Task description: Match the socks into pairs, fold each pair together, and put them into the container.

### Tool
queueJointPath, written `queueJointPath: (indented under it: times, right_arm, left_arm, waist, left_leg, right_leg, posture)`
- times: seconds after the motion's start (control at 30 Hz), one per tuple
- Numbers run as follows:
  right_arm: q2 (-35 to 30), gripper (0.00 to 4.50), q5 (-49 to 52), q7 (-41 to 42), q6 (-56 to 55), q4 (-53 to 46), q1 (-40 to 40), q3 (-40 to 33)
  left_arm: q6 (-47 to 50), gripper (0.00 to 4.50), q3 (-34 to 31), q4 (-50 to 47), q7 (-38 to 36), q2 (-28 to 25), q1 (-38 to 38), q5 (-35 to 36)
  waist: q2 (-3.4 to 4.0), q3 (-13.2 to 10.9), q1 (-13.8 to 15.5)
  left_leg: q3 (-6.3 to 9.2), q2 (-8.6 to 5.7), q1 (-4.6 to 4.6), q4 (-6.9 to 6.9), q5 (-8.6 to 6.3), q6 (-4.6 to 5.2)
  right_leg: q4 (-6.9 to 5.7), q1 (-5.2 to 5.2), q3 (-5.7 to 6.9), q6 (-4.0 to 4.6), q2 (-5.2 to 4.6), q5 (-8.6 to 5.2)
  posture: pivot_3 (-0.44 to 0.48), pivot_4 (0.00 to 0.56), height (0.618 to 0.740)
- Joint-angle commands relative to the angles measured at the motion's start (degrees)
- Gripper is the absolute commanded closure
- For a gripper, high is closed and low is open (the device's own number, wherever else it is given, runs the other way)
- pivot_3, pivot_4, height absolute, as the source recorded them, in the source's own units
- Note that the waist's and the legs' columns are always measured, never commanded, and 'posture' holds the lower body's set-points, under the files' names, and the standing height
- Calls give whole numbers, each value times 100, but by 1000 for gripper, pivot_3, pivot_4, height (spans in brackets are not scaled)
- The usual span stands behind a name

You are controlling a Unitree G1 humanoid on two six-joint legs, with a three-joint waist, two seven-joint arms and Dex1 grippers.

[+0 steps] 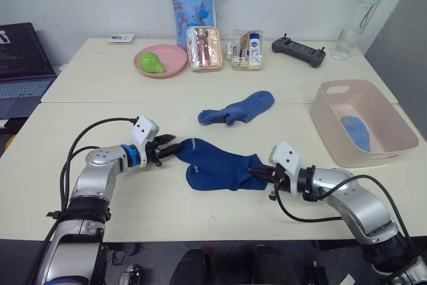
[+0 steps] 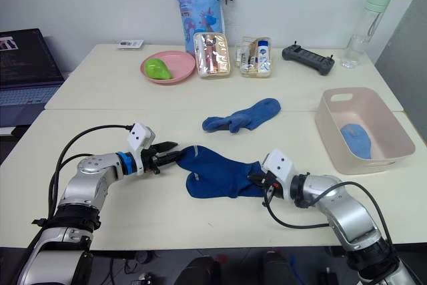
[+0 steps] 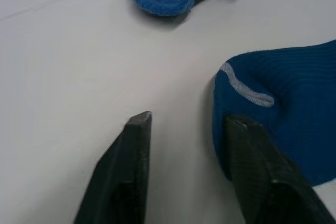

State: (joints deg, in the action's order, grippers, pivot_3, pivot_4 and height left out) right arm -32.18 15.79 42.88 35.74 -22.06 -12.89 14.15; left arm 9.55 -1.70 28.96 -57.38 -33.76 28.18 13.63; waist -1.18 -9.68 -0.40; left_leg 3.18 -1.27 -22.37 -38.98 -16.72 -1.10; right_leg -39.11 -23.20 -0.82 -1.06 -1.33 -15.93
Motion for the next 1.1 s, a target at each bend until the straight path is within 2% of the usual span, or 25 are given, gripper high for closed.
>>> queueJointPath:
  times: [0.03, 0.1, 0.13, 0.23, 0.6, 0.83, 1.0, 1.1]
  right_arm:
    - [-29, 4500, 47, 33, -101, -45, -43, -174]
    - [-45, 4500, 75, 53, -97, -52, -48, -212]
    - [-53, 4500, 90, 65, -91, -59, -53, -228]
    - [-74, 4500, 160, 117, -65, -63, -98, -341]
    - [-496, 4500, 513, 553, 148, 57, -571, -768]
    - [-880, 4500, 573, 1010, 76, 387, -884, -900]
    - [-999, 4500, 604, 1194, -7, 555, -1006, -952]
    - [-1066, 4500, 644, 1286, -21, 635, -1057, -998]
  left_arm:
    - [-25, 3778, -100, -153, -67, -37, 53, 71]
    - [68, 4439, -143, -265, -81, -57, -1, 125]
    - [114, 4474, -156, -318, -93, -70, -26, 146]
    - [360, 4474, -294, -640, -92, -109, -174, 339]
    - [2127, 4474, -876, -3252, 344, -215, -1100, 1486]
    - [3221, 4474, -1150, -4831, 1147, 112, -1606, 2493]
    - [3463, 4474, -1327, -5214, 1541, 179, -1944, 2800]
    - [3288, 4474, -1454, -5172, 1734, 161, -2090, 2683]
  waist:
    - [0, 0, 0]
    - [0, 0, 0]
    - [0, 0, 0]
    - [0, 0, -1]
    - [0, 0, -7]
    - [0, 0, -3]
    - [0, 0, -1]
    - [0, 0, 4]
  left_leg:
    - [0, 0, 0, 0, 0, 0]
    - [0, 0, 0, 0, 0, 0]
    - [0, 0, 0, 0, 0, 0]
    - [0, 0, -1, 0, 0, 0]
    - [2, 2, -1, 0, 0, 0]
    - [1, 2, -1, 0, 0, 0]
    - [2, 5, 1, 0, 0, 0]
    - [0, 5, 1, 1, 0, 0]
  right_leg:
    - [0, 0, 0, 0, 0, 0]
    - [0, 0, -1, 0, 0, 0]
    - [0, 0, 0, 0, 0, 0]
    - [0, 0, -1, 0, 0, 0]
    - [3, 1, -2, 0, -1, 0]
    - [2, 3, -4, 1, -2, 0]
    - [1, 3, -1, 1, -1, 0]
    - [0, 3, -3, 1, -1, 1]
  posture:
    - [0, 150, 740]
    - [0, 150, 740]
    - [0, 150, 740]
    - [0, 150, 740]
    - [0, 150, 740]
    - [0, 150, 740]
    - [0, 150, 740]
    - [0, 150, 740]
